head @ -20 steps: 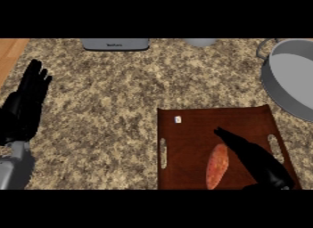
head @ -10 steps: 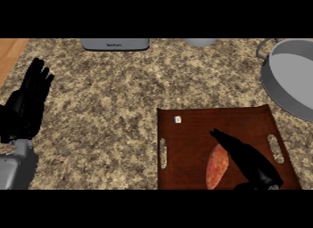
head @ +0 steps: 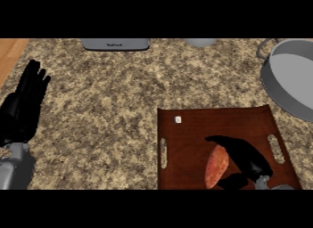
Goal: Pick the sweet potato from the tray and place it in the pot
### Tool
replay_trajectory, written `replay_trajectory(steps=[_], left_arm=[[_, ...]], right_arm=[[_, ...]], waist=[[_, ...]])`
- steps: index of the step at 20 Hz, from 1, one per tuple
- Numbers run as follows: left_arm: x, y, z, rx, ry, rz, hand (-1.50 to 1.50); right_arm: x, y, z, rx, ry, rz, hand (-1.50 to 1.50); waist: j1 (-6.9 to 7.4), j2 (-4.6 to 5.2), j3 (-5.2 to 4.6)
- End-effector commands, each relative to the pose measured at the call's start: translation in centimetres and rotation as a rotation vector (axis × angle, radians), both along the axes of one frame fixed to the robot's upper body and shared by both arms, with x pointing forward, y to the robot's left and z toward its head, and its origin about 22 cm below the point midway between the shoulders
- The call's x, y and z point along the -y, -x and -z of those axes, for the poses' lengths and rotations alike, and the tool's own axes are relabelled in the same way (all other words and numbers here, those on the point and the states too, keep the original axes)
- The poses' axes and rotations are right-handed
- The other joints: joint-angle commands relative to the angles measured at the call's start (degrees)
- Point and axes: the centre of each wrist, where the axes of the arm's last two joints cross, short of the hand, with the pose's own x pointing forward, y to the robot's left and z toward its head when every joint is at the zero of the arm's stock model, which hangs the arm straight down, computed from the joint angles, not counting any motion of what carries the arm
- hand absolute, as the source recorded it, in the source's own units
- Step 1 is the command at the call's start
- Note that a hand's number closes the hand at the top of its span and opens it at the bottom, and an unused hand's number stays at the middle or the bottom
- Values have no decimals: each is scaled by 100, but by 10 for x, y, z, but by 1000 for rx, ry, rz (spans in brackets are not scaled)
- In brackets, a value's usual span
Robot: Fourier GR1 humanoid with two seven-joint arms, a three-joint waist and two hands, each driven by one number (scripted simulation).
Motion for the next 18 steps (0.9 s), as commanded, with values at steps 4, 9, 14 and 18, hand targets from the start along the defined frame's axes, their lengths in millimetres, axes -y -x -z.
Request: replay_trajectory(steps=[4, 9, 14, 18], left_arm=[[3, 4, 9, -21, -7, -8, 0], [11, -20, 2, -4, 3, 2, 0], [-1, 2, 4, -10, -2, -23, 0], [-3, 11, 4, -15, -11, -23, 0]], right_arm=[[4, 12, 4, 49, 24, -110, 150], [-9, 8, 23, 57, 13, -132, 150], [51, 47, -4, 46, 57, -570, 150], [105, 66, -38, 110, 51, -707, 150]], waist=[[-20, -3, 0], [-34, 4, 0], [-96, -34, -1], [-137, -36, 0]])
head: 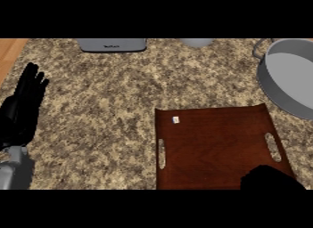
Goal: Pick the sweet potato from the tray and place it in the pot
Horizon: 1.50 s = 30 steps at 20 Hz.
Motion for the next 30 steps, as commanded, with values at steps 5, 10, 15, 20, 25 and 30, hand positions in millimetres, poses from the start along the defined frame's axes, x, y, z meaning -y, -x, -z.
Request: replay_trajectory(steps=[5, 10, 15, 20, 25, 30], left_arm=[[-15, 19, -3, 4, 3, 19, 0], [-9, 6, 3, -11, -7, -24, 0], [-6, 6, -9, 4, -5, -14, 0], [-4, 3, 1, 6, 14, -4, 0], [2, 3, -15, 8, 5, 24, 0], [16, -21, 3, 14, -12, 35, 0]], right_arm=[[72, 33, -31, 108, -57, -95, 150], [84, 31, -61, 276, -367, 113, 150], [116, 27, -104, 446, -551, 259, 150], [157, 20, -149, 570, -664, 384, 150], [176, -6, -162, 571, -654, 546, 150], [193, -43, -177, 520, -718, 597, 150]], waist=[[53, 27, 3], [-145, 20, 0], [-103, 2, -1], [-1, 28, -4], [136, 47, 2], [132, 67, 1]])
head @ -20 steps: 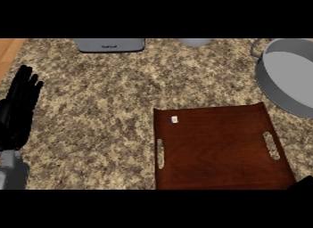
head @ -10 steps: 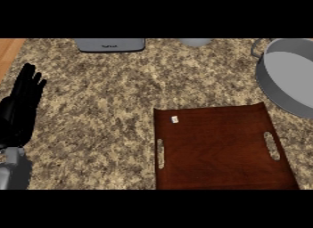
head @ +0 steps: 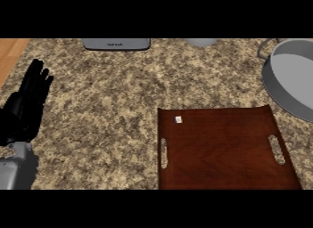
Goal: Pick the sweet potato from the tray and place it in the pot
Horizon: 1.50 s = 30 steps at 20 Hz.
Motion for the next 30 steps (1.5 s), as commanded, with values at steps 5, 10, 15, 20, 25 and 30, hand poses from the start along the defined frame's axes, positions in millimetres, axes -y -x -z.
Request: replay_trajectory(steps=[5, 10, 15, 20, 25, 30], left_arm=[[-2, -8, -11, 0, 14, 46, 0], [6, -15, 4, 5, 7, 26, 0], [2, -15, -11, 37, -8, 27, 0], [1, -16, -13, 10, 1, 31, 0], [7, -27, -6, 13, 1, 46, 0], [11, -17, -9, 29, 9, 77, 0]], right_arm=[[37, -61, 5, -74, -76, 81, 150], [25, -97, 27, -78, -203, 58, 150], [33, -93, 25, 134, 232, 299, 150], [31, -110, 68, 119, 276, 334, 150], [27, -129, 68, 46, 303, 330, 150], [35, -122, 80, -163, 176, 329, -150]], waist=[[180, 36, 9], [152, 47, 9], [268, 90, 19], [281, 89, 24], [328, 138, 28], [463, 169, 41]])
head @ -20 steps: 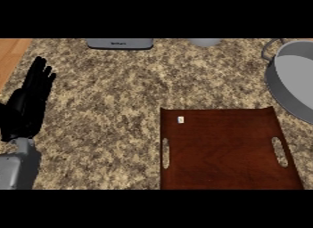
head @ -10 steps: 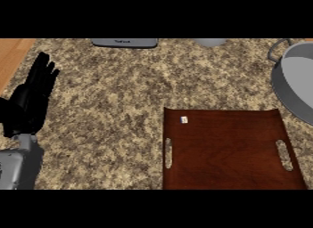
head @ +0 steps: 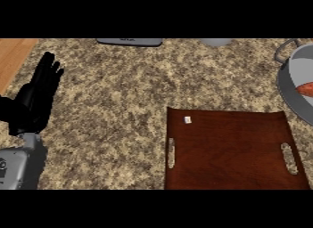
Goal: Pick the sweet potato from the tray and place it in the pot
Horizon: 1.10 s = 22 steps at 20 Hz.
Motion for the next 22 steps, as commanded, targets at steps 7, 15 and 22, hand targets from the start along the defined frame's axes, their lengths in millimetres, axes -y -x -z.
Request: replay_trajectory(steps=[7, 15, 22], left_arm=[[-2, 4, -3, 8, 0, 5, 0], [-3, 2, -6, 24, 15, -3, 0], [0, 2, -7, 12, 4, -16, 0]], right_arm=[[-15, -13, 15, -152, -309, -200, -150], [17, 9, 3, -21, -654, -219, -150], [46, 27, -28, -14, -742, -201, -150]], waist=[[36, 1, 11], [-55, 32, 25], [-76, 57, 41]])
